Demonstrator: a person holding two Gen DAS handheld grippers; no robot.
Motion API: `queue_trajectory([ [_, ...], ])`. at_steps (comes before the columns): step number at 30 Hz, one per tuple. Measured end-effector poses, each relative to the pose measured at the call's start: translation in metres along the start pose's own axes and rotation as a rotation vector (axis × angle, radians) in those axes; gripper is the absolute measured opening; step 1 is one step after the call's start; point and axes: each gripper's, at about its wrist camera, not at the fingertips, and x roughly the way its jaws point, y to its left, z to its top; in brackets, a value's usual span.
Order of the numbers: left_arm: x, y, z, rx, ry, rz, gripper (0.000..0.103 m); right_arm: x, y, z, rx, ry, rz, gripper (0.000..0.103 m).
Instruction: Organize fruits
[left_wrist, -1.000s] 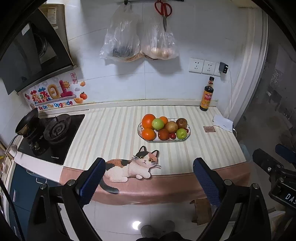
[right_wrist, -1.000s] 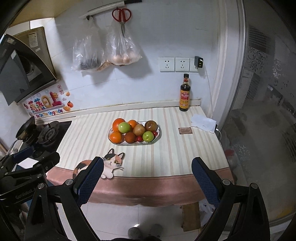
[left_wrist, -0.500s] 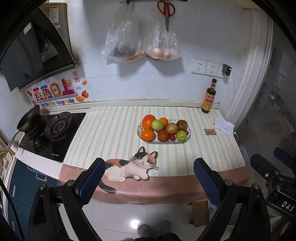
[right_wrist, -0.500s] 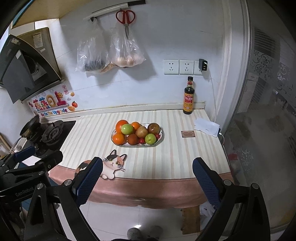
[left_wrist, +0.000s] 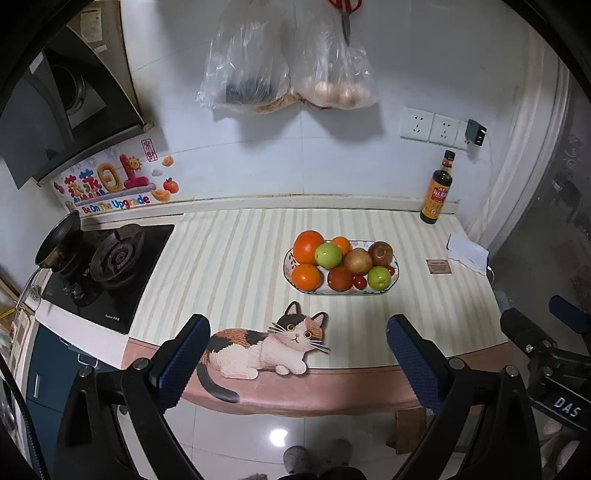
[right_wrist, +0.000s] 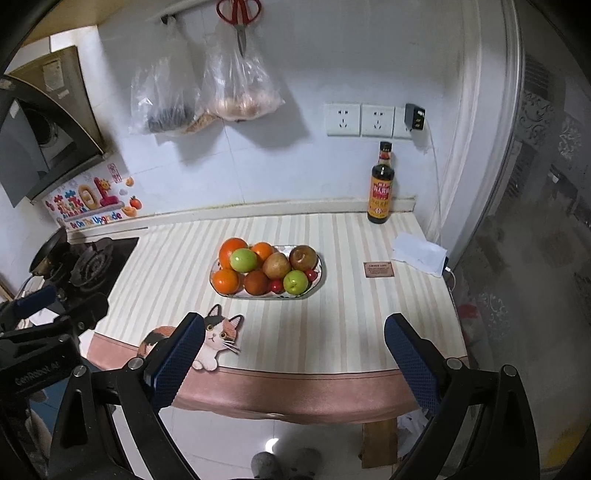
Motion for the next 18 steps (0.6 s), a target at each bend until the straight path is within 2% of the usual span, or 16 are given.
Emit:
queue_trajectory([
  [8, 0.019, 0.004, 0.008, -0.002, 0.030, 0.008, 0.098, 0.032, -0.003, 0.010, 0.000, 0.047, -0.025, 0.100],
  [18, 0.029, 0.004, 0.009, -0.007, 0.049, 0.011, 0.098, 0.041, -0.003, 0.015, -0.004, 0.065, -0.020, 0.100],
])
